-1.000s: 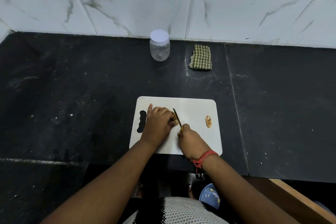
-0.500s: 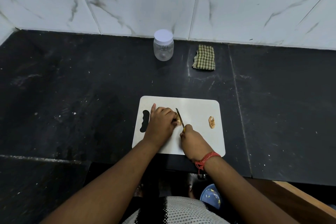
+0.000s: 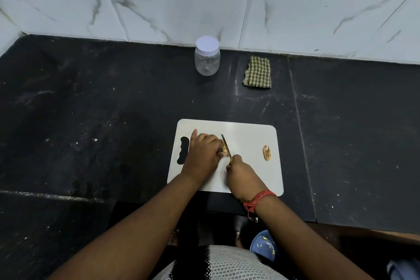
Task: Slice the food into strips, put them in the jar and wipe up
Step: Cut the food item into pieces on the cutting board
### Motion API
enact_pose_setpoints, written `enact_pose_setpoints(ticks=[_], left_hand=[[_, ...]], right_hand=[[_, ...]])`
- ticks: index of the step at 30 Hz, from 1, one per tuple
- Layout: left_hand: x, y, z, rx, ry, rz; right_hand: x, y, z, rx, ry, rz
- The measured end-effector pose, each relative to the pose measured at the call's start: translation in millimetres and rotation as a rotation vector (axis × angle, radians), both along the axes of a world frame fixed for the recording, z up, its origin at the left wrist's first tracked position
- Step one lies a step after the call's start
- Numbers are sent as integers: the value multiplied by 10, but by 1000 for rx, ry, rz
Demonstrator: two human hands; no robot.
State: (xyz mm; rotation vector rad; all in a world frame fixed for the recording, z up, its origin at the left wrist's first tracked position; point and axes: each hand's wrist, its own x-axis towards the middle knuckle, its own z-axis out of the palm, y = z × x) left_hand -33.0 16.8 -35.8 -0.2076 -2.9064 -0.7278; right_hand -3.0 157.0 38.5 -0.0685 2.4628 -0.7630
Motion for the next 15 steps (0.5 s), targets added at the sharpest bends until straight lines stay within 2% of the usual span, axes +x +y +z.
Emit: enact_pose_setpoints(ticks=[15], left_hand=[[0,10,-56,-13,15,-25]], right_hand=[[-102,-93,-20,113,-93,22]])
